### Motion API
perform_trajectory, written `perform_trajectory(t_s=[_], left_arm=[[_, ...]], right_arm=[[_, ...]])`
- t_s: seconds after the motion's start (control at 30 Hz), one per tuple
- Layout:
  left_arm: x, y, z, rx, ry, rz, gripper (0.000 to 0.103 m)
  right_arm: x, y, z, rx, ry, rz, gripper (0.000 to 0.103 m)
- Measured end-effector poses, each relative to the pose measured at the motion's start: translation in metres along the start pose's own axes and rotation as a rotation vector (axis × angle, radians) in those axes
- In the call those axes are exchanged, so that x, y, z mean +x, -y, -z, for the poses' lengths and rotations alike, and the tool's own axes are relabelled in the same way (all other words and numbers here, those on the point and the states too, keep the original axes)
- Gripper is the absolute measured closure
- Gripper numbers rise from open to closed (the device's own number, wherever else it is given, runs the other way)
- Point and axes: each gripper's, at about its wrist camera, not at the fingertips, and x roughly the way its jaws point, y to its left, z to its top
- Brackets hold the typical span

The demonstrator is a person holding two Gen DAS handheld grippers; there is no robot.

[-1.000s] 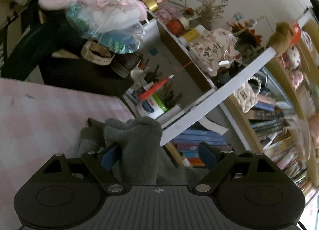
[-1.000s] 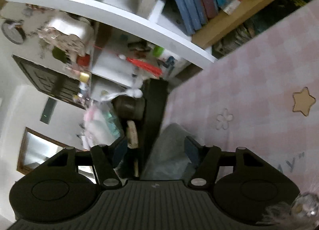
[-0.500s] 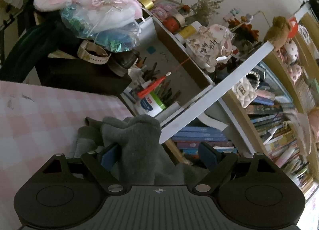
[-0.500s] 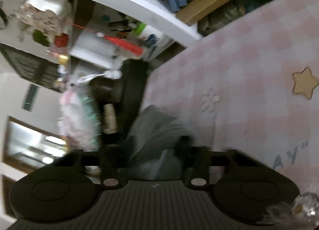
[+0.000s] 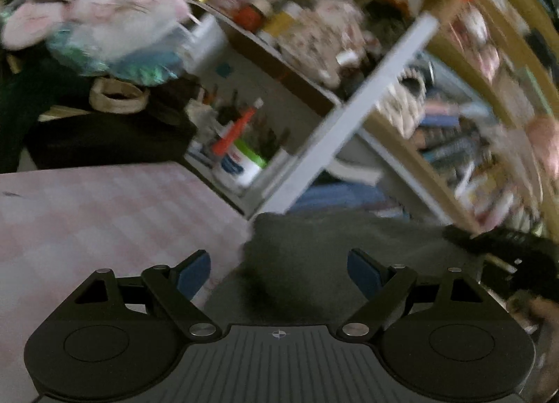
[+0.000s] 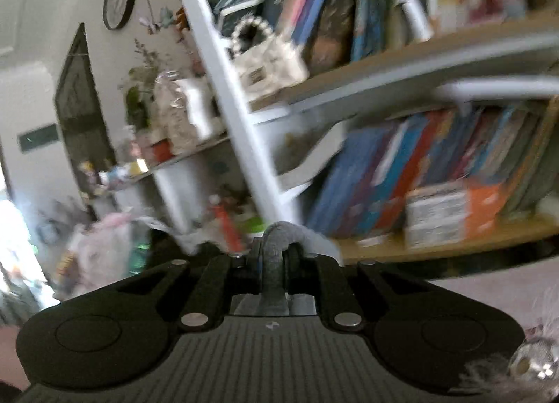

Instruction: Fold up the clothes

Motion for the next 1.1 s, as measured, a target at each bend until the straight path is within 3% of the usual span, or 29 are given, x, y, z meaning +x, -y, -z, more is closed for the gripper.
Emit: perform_trajectory(t_s=[0.1,0.23,0.37,0.57,0.67,0.87,0.97,1.03,1.1], left_arm=[[0.009,0.007,0.005,0.048,-0.058,-0.008,0.015],[0.012,0.009,0.008,0.066,-0.075,-0.019,0.015],[0.020,0.011,0.011,0.093,-0.098,-0.049,0.015],[0.040,0.023,0.008,0.147,-0.128,-0.068,0.017],[0.051,0.030,0.004,0.187,-0.125,-0.093,0.017],[0.080,0.026,-0.005,0.158,-0.174,-0.151,0.018],[0.099,0.025,-0.005,0.154,-0.222,-0.178,0.027],[0.110,0.026,-0.003,0.150,-0.239,-0.165,0.043],[0.123,0.033,0.000,0.192,-0.273,-0.159,0.052]], right_arm=[[-0.009,0.038,0.013,0.060,-0.070,0.098,0.093],[-0.020,0.102,0.047,0.246,-0.156,0.215,0.093],[-0.050,0.139,0.079,0.354,-0.163,0.290,0.093],[-0.068,0.162,0.119,0.466,-0.191,0.293,0.092],[-0.073,0.160,0.118,0.458,-0.168,0.281,0.092],[-0.077,0.156,0.117,0.445,-0.131,0.292,0.092],[-0.078,0.154,0.116,0.435,-0.109,0.309,0.092],[-0.078,0.153,0.116,0.426,-0.104,0.314,0.092],[-0.078,0.152,0.115,0.418,-0.100,0.319,0.092]])
